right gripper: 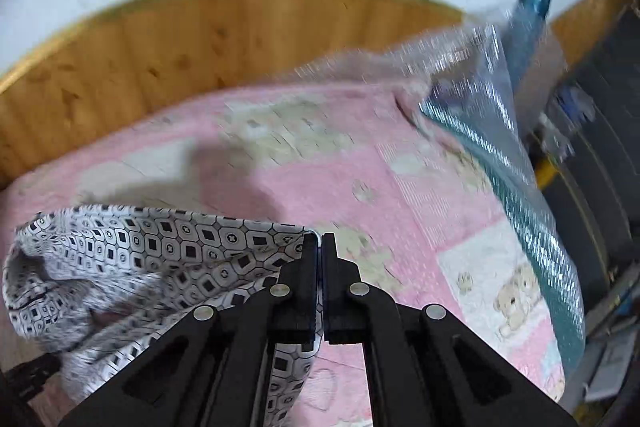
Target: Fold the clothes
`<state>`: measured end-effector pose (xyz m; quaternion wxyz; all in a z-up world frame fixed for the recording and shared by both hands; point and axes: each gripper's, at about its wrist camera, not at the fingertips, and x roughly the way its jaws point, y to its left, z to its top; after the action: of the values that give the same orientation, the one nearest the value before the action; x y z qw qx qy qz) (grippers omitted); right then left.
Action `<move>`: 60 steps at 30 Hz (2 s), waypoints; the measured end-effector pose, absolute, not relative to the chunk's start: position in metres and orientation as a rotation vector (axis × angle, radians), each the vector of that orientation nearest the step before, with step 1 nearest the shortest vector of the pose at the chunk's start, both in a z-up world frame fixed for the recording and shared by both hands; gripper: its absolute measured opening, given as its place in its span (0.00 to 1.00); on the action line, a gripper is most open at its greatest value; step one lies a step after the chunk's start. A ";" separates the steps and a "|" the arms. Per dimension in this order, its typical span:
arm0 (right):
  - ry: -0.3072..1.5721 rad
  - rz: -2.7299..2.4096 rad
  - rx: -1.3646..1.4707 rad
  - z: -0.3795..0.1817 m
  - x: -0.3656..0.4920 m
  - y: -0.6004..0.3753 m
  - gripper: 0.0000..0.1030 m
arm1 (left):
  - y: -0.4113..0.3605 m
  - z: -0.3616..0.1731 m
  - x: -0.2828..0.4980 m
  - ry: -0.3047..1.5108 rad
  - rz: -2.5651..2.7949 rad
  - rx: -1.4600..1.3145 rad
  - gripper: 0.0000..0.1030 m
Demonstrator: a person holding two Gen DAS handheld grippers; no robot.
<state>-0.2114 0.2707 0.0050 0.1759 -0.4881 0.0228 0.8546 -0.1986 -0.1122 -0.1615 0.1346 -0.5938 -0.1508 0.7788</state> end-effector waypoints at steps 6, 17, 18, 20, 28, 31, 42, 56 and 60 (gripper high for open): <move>0.317 2.537 -1.405 -0.003 -0.187 0.289 0.01 | -0.150 -0.109 -0.212 -0.462 2.493 -1.509 0.00; 0.424 2.422 -1.501 -0.053 -0.206 0.299 0.34 | -0.148 -0.042 -0.238 -0.406 2.506 -1.389 0.06; 0.459 2.440 -1.508 -0.055 -0.195 0.294 0.40 | -0.150 -0.056 -0.220 -0.416 2.487 -1.423 0.13; 0.492 2.488 -1.487 -0.054 -0.166 0.281 0.51 | -0.153 -0.086 -0.182 -0.439 2.443 -1.486 0.31; 0.141 2.719 -1.690 -0.101 -0.115 0.176 0.67 | -0.084 -0.160 -0.131 -0.396 2.239 -1.642 0.38; -0.109 2.701 -1.739 -0.123 -0.137 0.150 0.24 | -0.073 -0.163 -0.131 -0.339 2.257 -1.620 0.19; 0.720 3.204 -2.008 0.021 -0.082 0.098 0.04 | -0.276 0.030 -0.111 -0.557 2.782 -1.141 0.00; 0.362 2.632 -1.969 -0.087 -0.135 0.162 0.54 | -0.388 -0.112 -0.006 -0.997 2.704 -1.711 0.31; 0.245 2.639 -1.791 -0.081 -0.216 0.186 0.62 | -0.358 -0.140 -0.004 -1.017 2.553 -1.806 0.33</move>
<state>-0.2160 0.1857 -0.0811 -0.0288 -0.5598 0.0764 0.8246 -0.0044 -0.3577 -0.1399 -0.0733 -0.5476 -0.3085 0.7743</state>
